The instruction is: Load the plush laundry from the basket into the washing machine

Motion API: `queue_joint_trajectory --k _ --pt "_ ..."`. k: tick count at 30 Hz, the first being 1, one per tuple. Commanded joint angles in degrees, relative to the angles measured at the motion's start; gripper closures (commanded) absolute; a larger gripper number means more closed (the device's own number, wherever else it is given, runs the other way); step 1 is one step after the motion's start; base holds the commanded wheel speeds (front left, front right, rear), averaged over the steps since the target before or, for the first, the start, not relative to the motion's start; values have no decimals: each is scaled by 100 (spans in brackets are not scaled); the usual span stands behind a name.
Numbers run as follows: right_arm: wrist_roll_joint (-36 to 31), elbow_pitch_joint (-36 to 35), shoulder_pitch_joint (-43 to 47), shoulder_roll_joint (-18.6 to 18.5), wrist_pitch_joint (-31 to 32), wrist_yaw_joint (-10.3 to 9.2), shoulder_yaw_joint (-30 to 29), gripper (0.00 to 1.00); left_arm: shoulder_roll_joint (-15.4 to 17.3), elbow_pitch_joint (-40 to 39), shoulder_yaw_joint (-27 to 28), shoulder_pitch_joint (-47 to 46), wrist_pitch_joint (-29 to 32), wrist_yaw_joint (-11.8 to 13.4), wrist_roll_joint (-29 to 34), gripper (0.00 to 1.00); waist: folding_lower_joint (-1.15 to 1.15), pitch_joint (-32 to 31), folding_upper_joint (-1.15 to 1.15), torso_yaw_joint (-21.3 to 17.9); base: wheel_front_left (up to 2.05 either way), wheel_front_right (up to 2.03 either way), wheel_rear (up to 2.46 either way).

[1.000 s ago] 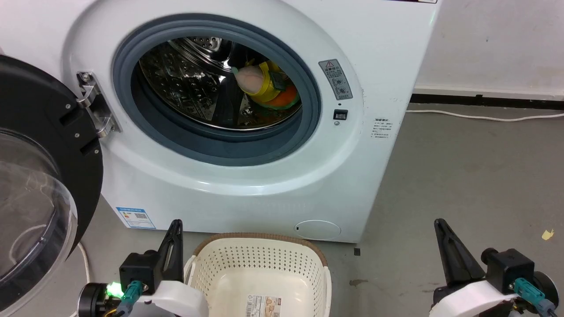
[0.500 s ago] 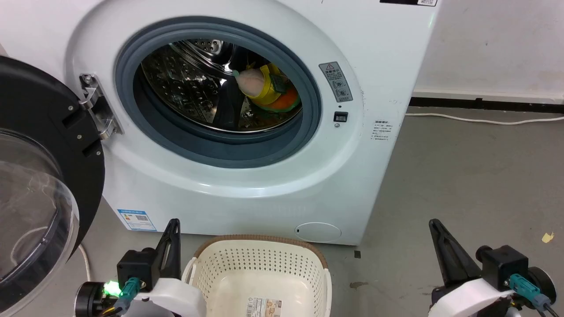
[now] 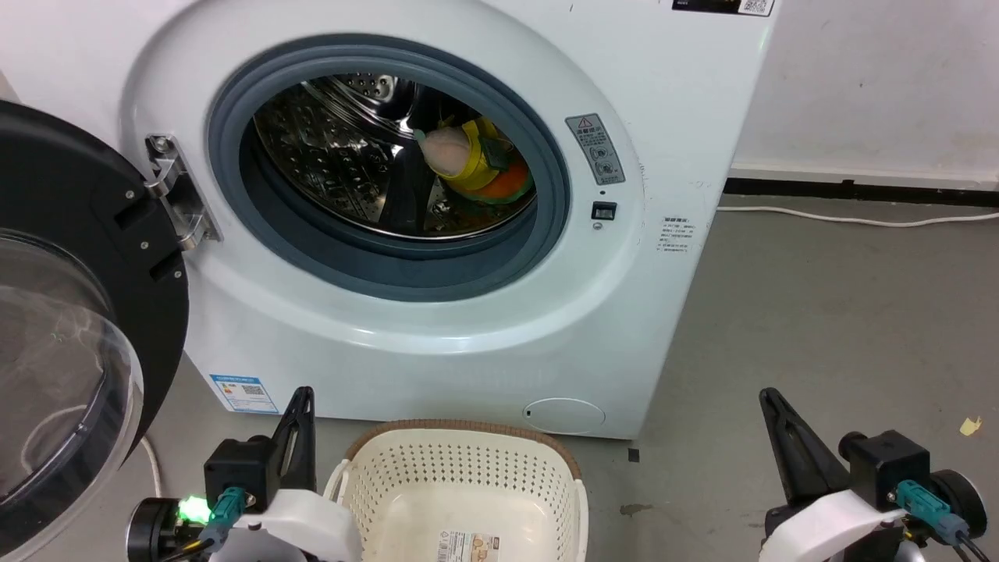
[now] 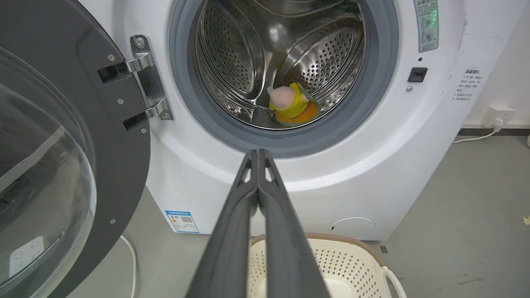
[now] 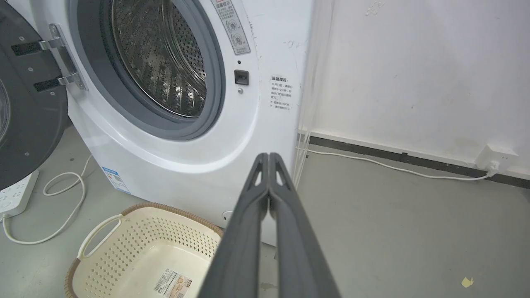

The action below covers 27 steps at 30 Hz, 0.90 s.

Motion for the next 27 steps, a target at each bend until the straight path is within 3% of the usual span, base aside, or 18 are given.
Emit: queue_joint_trajectory --k 1,27 --pt "-57 -45 -62 -7 44 -4 -15 100 -3 -44 30 -1 38 -37 46 100 0 -5 0 1 0 0 0" --pt "-173 -71 -82 -8 203 -4 -30 100 -20 -123 106 -1 196 -75 112 100 0 -57 0 10 0 0 0"
